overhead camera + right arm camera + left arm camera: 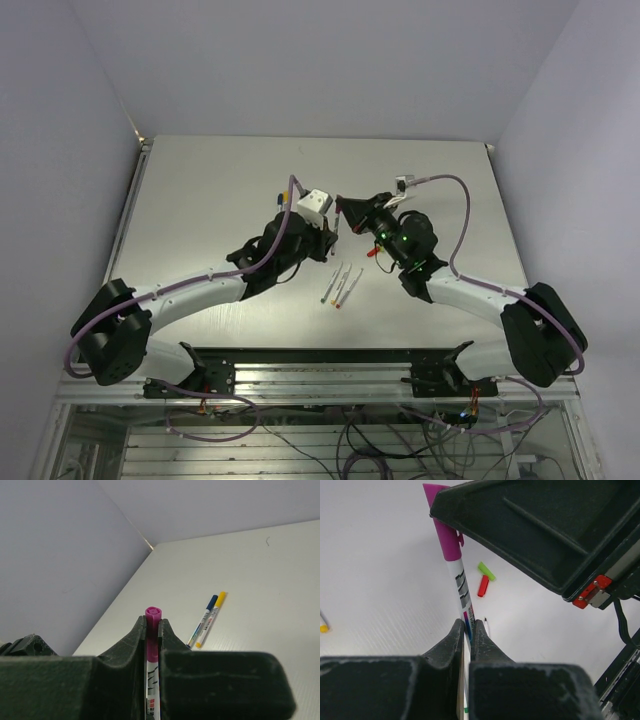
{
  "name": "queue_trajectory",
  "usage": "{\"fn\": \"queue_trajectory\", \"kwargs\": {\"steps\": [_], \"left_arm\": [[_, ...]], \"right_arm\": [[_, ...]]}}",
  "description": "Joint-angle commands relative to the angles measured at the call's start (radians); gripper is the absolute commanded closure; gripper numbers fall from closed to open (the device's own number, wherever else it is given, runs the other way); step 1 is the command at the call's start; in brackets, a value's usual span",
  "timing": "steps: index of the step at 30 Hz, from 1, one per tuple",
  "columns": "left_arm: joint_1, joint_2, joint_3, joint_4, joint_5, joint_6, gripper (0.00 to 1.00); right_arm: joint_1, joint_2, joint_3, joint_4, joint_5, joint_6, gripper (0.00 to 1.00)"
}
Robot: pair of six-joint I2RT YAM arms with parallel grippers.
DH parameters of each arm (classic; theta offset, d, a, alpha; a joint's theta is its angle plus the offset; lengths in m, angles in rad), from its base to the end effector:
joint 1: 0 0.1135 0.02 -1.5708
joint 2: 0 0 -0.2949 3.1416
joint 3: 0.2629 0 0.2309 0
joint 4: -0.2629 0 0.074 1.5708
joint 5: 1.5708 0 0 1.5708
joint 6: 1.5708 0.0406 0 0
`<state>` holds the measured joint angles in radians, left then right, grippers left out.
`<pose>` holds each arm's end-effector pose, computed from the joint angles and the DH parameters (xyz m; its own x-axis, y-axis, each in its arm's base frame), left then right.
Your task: Insert the pens into the pen caps
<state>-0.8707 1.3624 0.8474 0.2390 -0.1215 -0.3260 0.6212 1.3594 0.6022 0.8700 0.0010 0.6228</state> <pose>0.1923 -0.2206 0.3133 -0.3854 -0.0359 -0.9221 0.5918 0.7571 -0.2768 0.2239 0.1602 0.3052 -0.2647 0.5279 -0.8070 -0.5255 0.6228 0.5797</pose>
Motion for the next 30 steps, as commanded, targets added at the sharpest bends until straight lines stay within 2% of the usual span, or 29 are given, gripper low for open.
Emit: {"fn": "queue_trajectory", "kwargs": {"steps": [1,7,9,11,17,23,30], "left_arm": [[0.02,-0.008,0.069,0.269,-0.037,0.003,0.93],[0.019,0.041,0.007,0.21,-0.021,-0.075,0.93],[0.021,0.058,-0.011,0.186,-0.036,-0.091,0.93],[0.021,0.074,-0.009,0.145,-0.069,-0.096,0.93],[0.038,0.148,0.05,0.057,-0.183,-0.077,0.93],[0.101,0.306,0.183,-0.075,-0.283,-0.028,0.93],[0.196,0.486,0.347,-0.181,-0.284,-0.032,0.93]], "right_arm": [[0.046,-0.001,0.007,-0.245,-0.03,-0.04,0.97],[0.046,-0.127,0.065,-0.277,0.114,-0.08,0.75],[0.047,-0.178,0.067,-0.285,0.165,-0.094,0.64],[0.046,-0.222,0.074,-0.317,0.2,-0.114,0.58],[0.046,-0.322,0.035,-0.399,0.335,-0.138,0.55],[0.045,-0.378,-0.01,-0.51,0.41,-0.109,0.55],[0.044,-0.432,-0.065,-0.573,0.436,-0.069,0.56]]}}
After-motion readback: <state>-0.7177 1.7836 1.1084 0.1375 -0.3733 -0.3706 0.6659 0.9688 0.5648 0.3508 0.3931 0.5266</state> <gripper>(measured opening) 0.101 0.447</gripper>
